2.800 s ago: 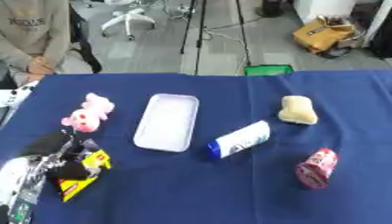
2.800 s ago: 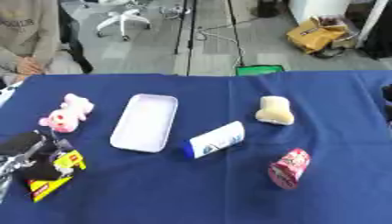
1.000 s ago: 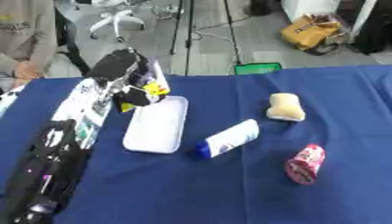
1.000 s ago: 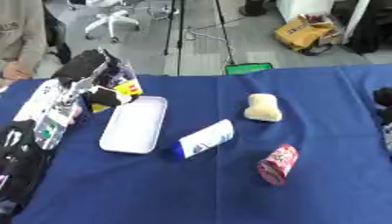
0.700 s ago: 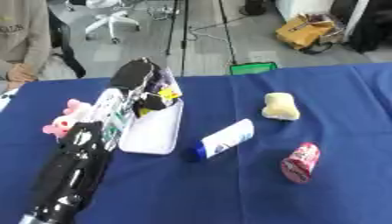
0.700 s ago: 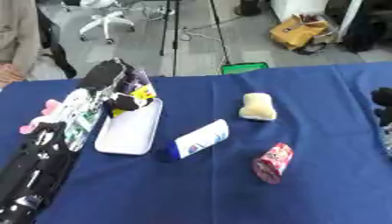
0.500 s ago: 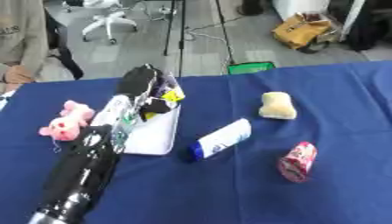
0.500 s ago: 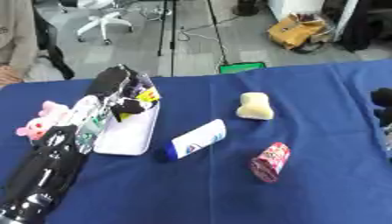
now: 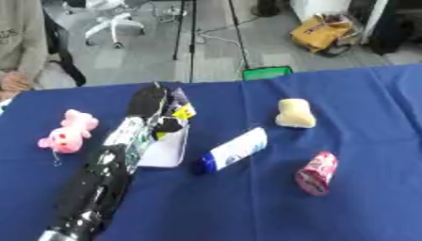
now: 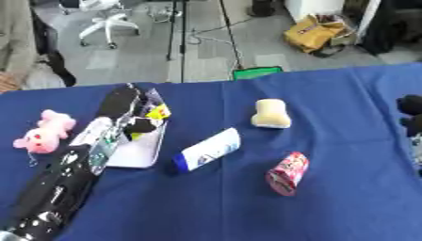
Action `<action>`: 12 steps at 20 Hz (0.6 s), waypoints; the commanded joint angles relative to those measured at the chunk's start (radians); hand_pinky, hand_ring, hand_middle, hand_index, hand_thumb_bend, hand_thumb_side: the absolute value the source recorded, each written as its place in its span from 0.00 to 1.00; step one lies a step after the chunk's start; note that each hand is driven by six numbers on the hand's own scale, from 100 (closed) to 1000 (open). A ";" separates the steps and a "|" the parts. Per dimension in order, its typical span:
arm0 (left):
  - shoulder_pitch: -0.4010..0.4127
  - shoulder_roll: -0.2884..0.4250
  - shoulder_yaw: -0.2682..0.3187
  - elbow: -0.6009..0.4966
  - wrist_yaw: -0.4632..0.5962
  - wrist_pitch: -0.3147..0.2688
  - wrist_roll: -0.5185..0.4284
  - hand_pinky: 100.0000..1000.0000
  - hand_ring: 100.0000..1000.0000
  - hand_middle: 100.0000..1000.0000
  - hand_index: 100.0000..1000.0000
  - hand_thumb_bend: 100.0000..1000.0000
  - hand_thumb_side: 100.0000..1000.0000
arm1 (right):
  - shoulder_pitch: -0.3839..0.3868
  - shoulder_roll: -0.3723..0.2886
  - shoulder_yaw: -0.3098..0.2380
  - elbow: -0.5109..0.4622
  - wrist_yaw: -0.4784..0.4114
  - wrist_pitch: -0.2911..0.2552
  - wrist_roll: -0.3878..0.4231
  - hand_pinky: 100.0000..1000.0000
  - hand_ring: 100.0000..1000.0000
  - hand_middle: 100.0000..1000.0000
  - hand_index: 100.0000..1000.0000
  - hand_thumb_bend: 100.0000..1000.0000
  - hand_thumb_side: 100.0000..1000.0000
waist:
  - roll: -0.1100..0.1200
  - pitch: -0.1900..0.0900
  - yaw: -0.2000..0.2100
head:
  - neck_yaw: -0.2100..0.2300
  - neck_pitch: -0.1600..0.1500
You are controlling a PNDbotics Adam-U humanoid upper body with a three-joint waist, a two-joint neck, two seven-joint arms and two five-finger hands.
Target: Pick up objects on the table and place them in the box.
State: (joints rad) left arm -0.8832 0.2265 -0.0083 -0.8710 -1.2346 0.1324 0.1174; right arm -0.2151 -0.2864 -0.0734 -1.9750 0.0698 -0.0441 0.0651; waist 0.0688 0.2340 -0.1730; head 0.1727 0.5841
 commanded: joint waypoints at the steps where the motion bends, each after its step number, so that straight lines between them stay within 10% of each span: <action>1: -0.017 0.020 0.005 0.016 -0.060 0.020 -0.003 0.40 0.32 0.35 0.59 0.27 0.33 | -0.011 -0.018 -0.002 -0.025 -0.004 -0.002 0.003 0.87 0.87 0.78 0.83 0.00 0.49 | 0.011 -0.026 -0.002 | 0.003 -0.009; 12: -0.012 0.041 0.025 0.018 -0.236 0.085 -0.123 0.48 0.37 0.39 0.61 0.27 0.32 | -0.010 -0.018 -0.004 -0.025 -0.004 -0.002 0.002 0.87 0.87 0.78 0.83 0.00 0.49 | 0.010 -0.026 0.003 | 0.001 -0.006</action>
State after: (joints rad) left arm -0.8852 0.2421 0.0094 -0.8489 -1.4555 0.2127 0.0071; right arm -0.2154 -0.2866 -0.0734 -1.9750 0.0697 -0.0440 0.0653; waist 0.0690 0.2340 -0.1713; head 0.1726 0.5840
